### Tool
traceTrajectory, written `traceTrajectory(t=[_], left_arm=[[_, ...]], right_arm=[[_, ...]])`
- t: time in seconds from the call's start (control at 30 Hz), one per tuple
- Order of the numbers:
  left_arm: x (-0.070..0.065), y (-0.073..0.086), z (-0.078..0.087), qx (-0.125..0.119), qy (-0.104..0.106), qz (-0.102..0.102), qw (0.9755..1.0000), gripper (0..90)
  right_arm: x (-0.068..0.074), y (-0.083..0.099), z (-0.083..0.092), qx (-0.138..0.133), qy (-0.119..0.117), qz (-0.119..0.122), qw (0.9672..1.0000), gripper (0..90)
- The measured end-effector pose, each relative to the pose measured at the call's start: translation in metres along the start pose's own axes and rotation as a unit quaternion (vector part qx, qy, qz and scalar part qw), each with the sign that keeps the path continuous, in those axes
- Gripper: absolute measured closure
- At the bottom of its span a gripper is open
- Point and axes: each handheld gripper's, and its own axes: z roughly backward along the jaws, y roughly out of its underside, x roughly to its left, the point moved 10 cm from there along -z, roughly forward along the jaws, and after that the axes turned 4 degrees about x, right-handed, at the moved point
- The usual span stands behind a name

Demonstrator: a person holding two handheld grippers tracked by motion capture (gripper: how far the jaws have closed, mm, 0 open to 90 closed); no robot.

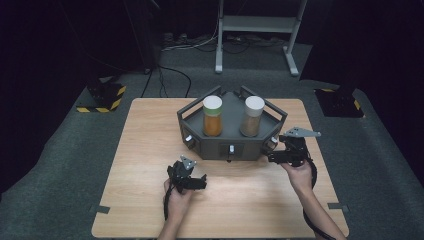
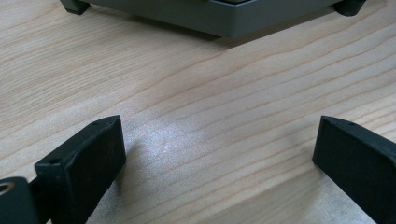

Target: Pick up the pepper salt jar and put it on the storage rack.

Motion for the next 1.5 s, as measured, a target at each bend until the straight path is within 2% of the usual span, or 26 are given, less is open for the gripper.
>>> traceTrajectory(t=[0.57,0.8,0.97,1.33,1.5], left_arm=[[0.0,0.0,0.0,0.0,0.0,0.0,1.0,2.6],[0.0,0.0,0.0,0.0,0.0,0.0,1.0,2.6],[0.0,0.0,0.0,0.0,0.0,0.0,1.0,2.6],[0.0,0.0,0.0,0.0,0.0,0.0,1.0,2.6],[0.0,0.0,0.0,0.0,0.0,0.0,1.0,2.6]], right_arm=[[-0.002,0.031,-0.01,0.01,0.005,-0.018,0.9998,7.2],[0.0,0.05,-0.019,0.025,0.014,-0.022,0.9993,7.4],[0.005,0.06,-0.021,0.022,0.03,-0.017,0.9992,9.3],[0.005,0.076,-0.033,0.046,0.036,-0.026,0.998,9.0],[0.006,0.083,-0.04,0.062,0.046,-0.024,0.9967,8.9]])
